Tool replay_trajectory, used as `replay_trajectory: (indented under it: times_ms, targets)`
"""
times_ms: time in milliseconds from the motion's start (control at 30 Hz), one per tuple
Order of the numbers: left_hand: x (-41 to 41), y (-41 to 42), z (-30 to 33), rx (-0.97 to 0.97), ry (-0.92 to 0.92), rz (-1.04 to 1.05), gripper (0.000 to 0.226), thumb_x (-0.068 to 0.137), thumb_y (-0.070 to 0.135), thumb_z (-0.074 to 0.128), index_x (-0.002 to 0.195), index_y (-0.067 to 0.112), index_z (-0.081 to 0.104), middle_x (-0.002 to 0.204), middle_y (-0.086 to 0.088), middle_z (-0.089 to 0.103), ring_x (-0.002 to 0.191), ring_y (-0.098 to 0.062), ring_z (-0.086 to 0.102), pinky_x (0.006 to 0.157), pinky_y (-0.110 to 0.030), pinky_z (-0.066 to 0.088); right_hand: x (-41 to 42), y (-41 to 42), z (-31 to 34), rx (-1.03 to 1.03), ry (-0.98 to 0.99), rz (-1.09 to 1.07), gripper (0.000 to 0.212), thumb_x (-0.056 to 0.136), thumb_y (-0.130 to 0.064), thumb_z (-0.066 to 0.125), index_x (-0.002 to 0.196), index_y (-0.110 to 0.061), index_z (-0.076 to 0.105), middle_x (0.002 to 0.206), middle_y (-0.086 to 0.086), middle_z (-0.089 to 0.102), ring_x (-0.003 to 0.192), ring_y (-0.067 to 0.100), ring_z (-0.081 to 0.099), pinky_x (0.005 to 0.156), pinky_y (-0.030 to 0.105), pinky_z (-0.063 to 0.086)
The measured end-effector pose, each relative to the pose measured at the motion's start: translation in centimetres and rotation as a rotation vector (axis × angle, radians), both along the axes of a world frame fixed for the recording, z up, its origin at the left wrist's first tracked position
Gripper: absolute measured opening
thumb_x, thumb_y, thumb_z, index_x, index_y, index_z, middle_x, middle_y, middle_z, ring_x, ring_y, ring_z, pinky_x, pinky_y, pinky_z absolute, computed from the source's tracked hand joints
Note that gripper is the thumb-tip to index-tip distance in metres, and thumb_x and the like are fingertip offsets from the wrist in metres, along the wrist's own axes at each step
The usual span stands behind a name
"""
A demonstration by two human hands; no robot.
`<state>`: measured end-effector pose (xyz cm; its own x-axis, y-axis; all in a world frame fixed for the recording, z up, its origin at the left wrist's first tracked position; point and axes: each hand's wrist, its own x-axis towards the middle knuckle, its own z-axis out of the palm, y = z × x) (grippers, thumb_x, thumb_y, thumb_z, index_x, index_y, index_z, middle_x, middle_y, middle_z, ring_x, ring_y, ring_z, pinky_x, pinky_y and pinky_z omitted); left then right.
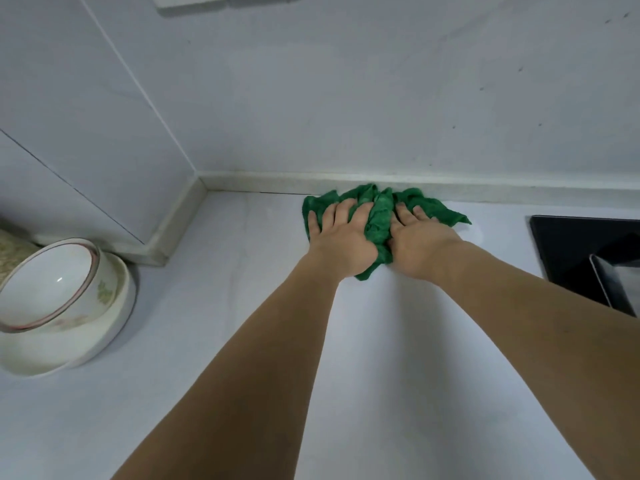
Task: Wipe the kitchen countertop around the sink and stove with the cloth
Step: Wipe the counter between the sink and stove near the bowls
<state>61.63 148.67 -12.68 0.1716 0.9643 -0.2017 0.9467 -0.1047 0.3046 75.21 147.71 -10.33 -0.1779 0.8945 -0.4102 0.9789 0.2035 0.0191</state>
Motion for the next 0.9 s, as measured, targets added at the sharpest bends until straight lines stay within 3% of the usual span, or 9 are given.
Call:
replay_trajectory:
  times_ms: [267, 567, 733, 767, 833, 867, 900]
  targets:
    - [0.1, -7.2, -0.2, -0.005, -0.009, -0.019, 0.078, 0.086, 0.029, 0.047, 0.153, 0.036, 0.008, 0.161, 0.004, 0.002, 0.148, -0.022, -0.007, 0.116, -0.056, -0.014, 0.7, -6.8, 0.7, -0.032, -0.045, 0.000, 0.065, 0.100, -0.039, 0.026, 0.154, -0.015, -0.002, 0.161, 0.005, -0.008, 0.148, 0.030, 0.007, 0.116, 0.046, 0.024]
    - [0.8, -22.3, 0.5, -0.061, 0.024, -0.067, 0.082, 0.082, 0.022, 0.046, 0.152, 0.041, 0.007, 0.160, 0.006, 0.000, 0.148, -0.021, -0.011, 0.116, -0.056, -0.016, 2.1, -23.0, 2.3, -0.050, -0.098, 0.060, 0.064, 0.101, -0.041, 0.029, 0.152, -0.009, 0.010, 0.161, 0.013, 0.001, 0.143, 0.036, 0.022, 0.106, 0.043, 0.035]
    - [1.0, -32.9, 1.1, -0.122, 0.040, -0.108, 0.087, 0.082, 0.022, 0.049, 0.153, 0.040, 0.001, 0.161, 0.004, -0.005, 0.148, -0.021, -0.016, 0.115, -0.056, -0.018, 2.3, -32.9, 3.7, -0.108, -0.136, 0.101, 0.059, 0.099, -0.037, 0.036, 0.148, -0.005, 0.024, 0.158, 0.022, 0.007, 0.126, 0.035, 0.045, 0.090, 0.037, 0.042]
    - [1.1, -34.9, 1.2, -0.144, 0.038, -0.116, 0.089, 0.081, 0.022, 0.049, 0.153, 0.040, 0.000, 0.161, 0.004, -0.007, 0.148, -0.021, -0.017, 0.114, -0.056, -0.018, 2.3, -34.8, 4.2, -0.131, -0.153, 0.123, 0.054, 0.099, -0.034, 0.039, 0.145, -0.007, 0.032, 0.157, 0.022, 0.013, 0.123, 0.033, 0.049, 0.082, 0.035, 0.042]
    - [1.1, -38.5, 1.5, -0.174, 0.046, -0.136, 0.091, 0.081, 0.020, 0.049, 0.152, 0.041, -0.004, 0.161, 0.006, -0.011, 0.147, -0.020, -0.021, 0.114, -0.056, -0.019, 2.2, -38.2, 5.3, -0.149, -0.171, 0.189, 0.034, 0.096, -0.028, 0.043, 0.124, -0.013, 0.056, 0.142, 0.016, 0.045, 0.116, 0.029, 0.054, 0.072, 0.031, 0.036]
    - [0.9, -39.9, 1.6, -0.189, 0.050, -0.145, 0.091, 0.081, 0.019, 0.048, 0.152, 0.041, -0.005, 0.161, 0.007, -0.013, 0.146, -0.020, -0.023, 0.114, -0.056, -0.019, 2.2, -39.4, 5.8, -0.132, -0.146, 0.205, 0.023, 0.094, -0.025, 0.043, 0.103, -0.016, 0.063, 0.120, 0.008, 0.060, 0.103, 0.025, 0.057, 0.068, 0.029, 0.035]
    - [0.7, -41.0, 1.7, -0.209, 0.051, -0.152, 0.091, 0.082, 0.018, 0.047, 0.152, 0.042, -0.006, 0.161, 0.008, -0.014, 0.146, -0.019, -0.024, 0.115, -0.056, -0.019, 2.1, -40.4, 6.3, -0.117, -0.119, 0.190, 0.020, 0.091, -0.024, 0.044, 0.082, -0.017, 0.060, 0.096, 0.001, 0.063, 0.085, 0.020, 0.056, 0.064, 0.027, 0.035]
